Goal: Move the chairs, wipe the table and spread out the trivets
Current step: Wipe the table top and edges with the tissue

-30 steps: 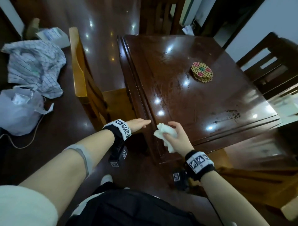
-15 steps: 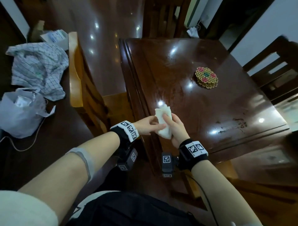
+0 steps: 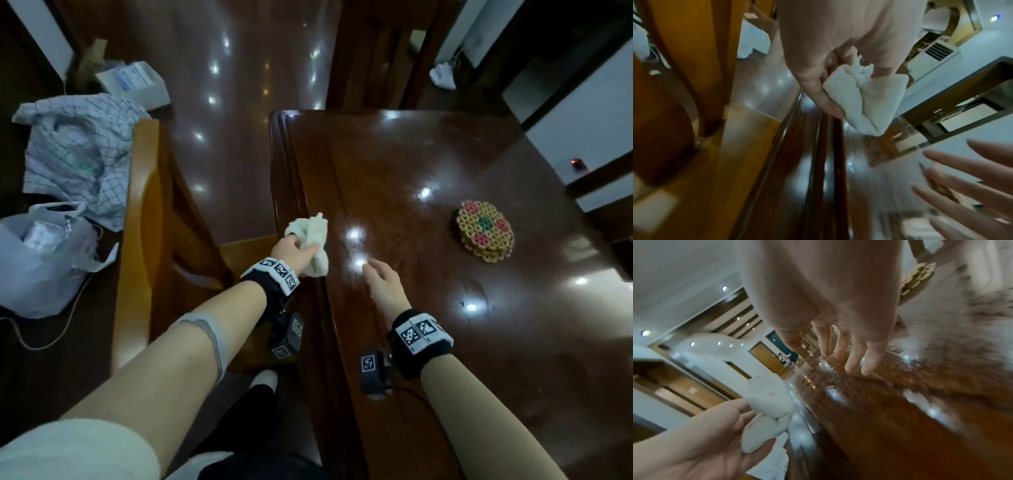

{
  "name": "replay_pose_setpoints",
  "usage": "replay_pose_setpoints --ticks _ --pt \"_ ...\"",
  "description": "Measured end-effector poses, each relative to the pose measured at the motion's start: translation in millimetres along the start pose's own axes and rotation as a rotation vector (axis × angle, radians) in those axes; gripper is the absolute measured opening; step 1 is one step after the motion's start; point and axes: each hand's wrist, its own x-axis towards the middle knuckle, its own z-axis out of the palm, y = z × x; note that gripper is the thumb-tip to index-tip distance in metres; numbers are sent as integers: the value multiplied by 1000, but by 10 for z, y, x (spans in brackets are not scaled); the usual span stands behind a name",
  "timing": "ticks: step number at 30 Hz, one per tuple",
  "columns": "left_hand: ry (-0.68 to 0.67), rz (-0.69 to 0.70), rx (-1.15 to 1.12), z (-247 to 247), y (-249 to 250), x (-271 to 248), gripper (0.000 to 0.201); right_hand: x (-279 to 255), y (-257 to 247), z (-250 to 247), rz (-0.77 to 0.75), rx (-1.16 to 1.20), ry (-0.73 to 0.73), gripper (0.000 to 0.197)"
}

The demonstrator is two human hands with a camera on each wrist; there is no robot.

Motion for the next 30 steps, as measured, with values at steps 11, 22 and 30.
replay_pose_setpoints --ticks 11,22,30 --pt "278 -154 79 -391 145 1362 41 1040 -175 -130 -96 -218 85 35" --pt "153 -88 251 -122 60 1100 30 696 191 -102 -161 -124 130 27" --pt "129 -42 180 296 -327 69 50 -73 690 -203 -187 -90 144 25"
